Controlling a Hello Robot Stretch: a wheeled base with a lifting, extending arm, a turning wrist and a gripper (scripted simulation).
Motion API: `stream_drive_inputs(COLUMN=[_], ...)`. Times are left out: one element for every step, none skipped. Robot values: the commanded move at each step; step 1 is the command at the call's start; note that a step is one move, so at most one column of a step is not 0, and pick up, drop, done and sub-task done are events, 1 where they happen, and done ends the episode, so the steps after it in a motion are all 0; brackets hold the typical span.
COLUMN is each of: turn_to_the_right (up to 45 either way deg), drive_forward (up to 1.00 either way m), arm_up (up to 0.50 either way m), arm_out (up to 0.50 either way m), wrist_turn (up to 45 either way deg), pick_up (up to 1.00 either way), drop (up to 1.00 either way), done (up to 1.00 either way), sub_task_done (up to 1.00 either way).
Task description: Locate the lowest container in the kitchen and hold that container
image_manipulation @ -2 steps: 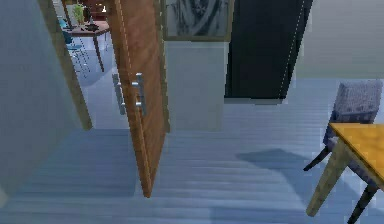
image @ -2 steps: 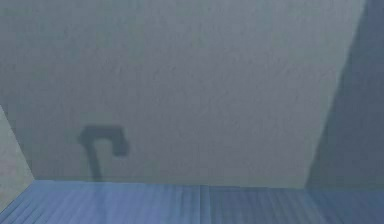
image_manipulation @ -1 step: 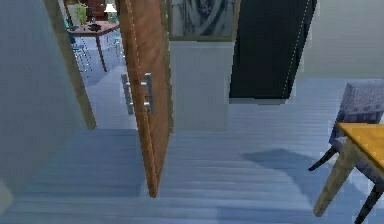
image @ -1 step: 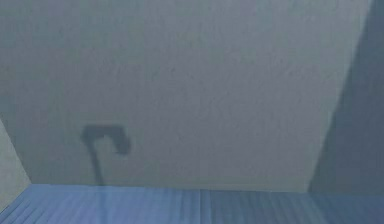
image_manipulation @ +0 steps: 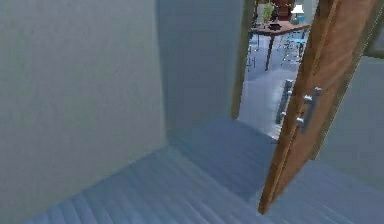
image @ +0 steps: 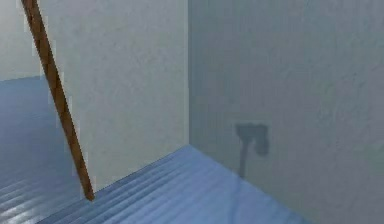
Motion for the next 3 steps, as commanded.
stream_drive_inputs(turn_to_the_right=[-24.0, 0.0, -45.0], drive_forward=[0.0, 0.1, 0.0], arm_up=[0.0, 0.0, 0.0], arm_out=[0.0, 0.0, 0.0], wrist_turn=[0.0, 0.0, 0.0], pick_up=[0.0, 0.0, 0.0], drop=[0.0, 0.0, 0.0], done=[0.0, 0.0, 0.0], sub_task_done=[0.0, 0.0, 0.0])
